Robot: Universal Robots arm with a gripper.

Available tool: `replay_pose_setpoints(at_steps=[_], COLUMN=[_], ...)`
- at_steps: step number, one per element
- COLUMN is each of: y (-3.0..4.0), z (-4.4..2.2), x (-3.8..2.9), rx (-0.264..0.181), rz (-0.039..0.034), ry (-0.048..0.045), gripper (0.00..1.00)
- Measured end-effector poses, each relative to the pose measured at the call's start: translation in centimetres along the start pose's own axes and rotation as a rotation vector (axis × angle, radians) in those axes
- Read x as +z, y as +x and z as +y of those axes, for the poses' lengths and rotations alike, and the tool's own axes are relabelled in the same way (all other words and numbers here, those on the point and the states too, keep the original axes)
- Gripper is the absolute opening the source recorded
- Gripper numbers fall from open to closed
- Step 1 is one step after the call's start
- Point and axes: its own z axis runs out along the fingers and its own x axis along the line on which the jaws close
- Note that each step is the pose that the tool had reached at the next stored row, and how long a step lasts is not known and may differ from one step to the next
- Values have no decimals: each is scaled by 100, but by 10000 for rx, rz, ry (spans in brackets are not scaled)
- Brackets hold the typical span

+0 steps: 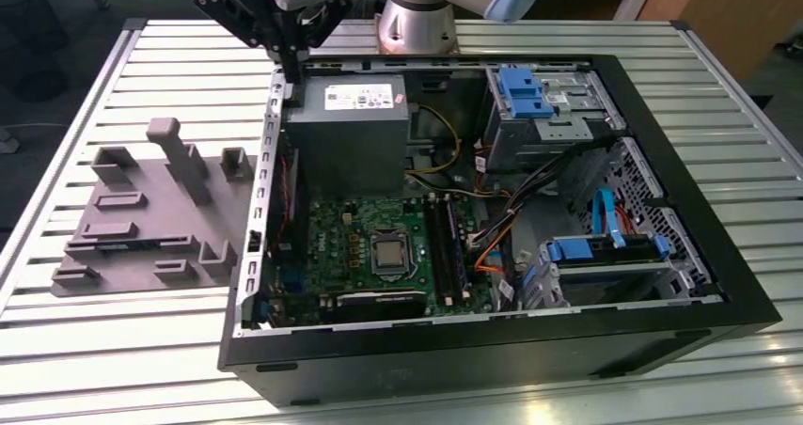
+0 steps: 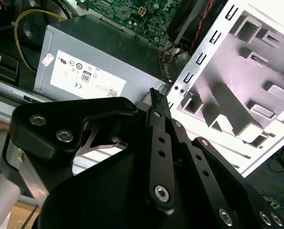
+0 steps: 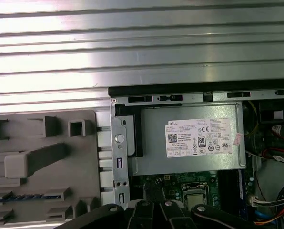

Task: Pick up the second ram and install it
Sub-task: 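Reach for the second ram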

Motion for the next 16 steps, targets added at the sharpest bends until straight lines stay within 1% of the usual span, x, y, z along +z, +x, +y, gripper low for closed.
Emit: replay_pose_setpoints(at_steps=[16], y=[76], z=[-6], x=[3], rx=[0], rz=[0], ry=[1], gripper=[11])
